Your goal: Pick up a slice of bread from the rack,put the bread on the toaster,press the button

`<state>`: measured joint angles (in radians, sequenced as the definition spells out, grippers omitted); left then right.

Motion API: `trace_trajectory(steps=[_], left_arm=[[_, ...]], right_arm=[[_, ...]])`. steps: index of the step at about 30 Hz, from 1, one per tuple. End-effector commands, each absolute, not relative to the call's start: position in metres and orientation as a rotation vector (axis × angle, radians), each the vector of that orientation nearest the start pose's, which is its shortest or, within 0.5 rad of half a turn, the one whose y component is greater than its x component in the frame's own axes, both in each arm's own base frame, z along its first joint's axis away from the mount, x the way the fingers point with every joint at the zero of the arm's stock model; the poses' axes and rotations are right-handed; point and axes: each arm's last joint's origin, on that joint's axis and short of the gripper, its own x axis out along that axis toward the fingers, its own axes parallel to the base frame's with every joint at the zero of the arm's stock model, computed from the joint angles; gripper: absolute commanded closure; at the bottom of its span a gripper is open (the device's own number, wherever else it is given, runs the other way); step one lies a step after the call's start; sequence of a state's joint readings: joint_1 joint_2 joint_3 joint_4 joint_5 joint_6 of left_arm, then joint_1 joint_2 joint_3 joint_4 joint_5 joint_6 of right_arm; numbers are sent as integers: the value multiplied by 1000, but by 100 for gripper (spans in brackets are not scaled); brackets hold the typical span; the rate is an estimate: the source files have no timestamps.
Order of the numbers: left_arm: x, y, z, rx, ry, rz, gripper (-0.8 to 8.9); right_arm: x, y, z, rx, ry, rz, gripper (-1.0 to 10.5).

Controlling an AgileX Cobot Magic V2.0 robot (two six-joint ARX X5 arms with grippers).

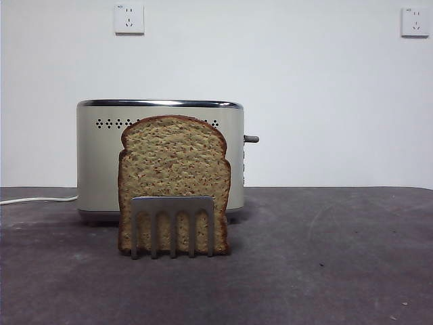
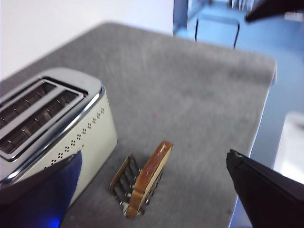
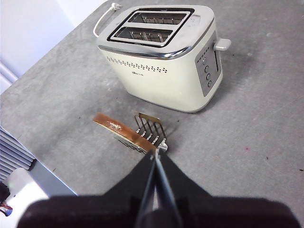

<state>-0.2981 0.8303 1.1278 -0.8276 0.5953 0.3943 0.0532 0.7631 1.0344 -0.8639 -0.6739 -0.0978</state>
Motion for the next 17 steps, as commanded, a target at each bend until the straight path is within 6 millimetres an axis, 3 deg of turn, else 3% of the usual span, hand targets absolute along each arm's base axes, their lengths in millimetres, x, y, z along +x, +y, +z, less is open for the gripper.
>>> trace_trajectory(steps=[1, 8, 17], left_arm=[[142, -73, 380, 397, 397, -997, 149], [173, -120, 365, 622, 507, -1039, 149], [199, -182, 314, 922, 655, -1083, 154]], right_arm=[[124, 25, 359, 86, 538, 738, 958], [124, 25, 359, 86, 539, 737, 958], [127, 25, 357, 90, 550, 738, 958]])
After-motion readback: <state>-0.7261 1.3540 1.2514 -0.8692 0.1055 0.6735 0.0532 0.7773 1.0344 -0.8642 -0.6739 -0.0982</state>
